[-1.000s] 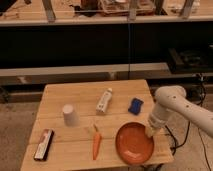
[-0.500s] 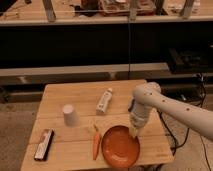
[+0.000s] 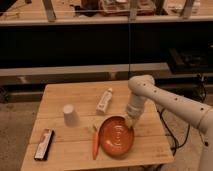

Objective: Drag the ceramic bowl in a circle

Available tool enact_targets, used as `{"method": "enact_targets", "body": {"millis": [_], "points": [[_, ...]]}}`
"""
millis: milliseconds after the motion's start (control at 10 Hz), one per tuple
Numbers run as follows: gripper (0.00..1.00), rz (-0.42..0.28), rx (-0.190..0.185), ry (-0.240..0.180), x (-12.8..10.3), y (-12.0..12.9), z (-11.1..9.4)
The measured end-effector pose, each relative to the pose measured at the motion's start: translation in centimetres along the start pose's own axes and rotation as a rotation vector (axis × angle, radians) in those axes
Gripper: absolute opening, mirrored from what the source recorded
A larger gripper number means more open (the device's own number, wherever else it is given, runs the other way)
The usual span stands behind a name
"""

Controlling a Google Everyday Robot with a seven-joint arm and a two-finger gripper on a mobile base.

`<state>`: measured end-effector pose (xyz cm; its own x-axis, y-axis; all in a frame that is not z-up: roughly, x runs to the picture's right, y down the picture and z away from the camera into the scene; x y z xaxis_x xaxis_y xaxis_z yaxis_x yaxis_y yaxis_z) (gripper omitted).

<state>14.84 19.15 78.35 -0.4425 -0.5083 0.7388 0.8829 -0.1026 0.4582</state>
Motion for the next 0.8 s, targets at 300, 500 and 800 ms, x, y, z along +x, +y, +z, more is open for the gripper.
{"method": "enact_targets", "body": {"millis": [300,500,800], "points": [[0.01,0.352,0.042,0.024,-0.1,5.0,-0.3],[0.01,0.479,0.065,0.11,-1.5,7.5,-1.4],[0.01,0.569,0.133,0.236,-4.7,9.6,-2.6]]}}
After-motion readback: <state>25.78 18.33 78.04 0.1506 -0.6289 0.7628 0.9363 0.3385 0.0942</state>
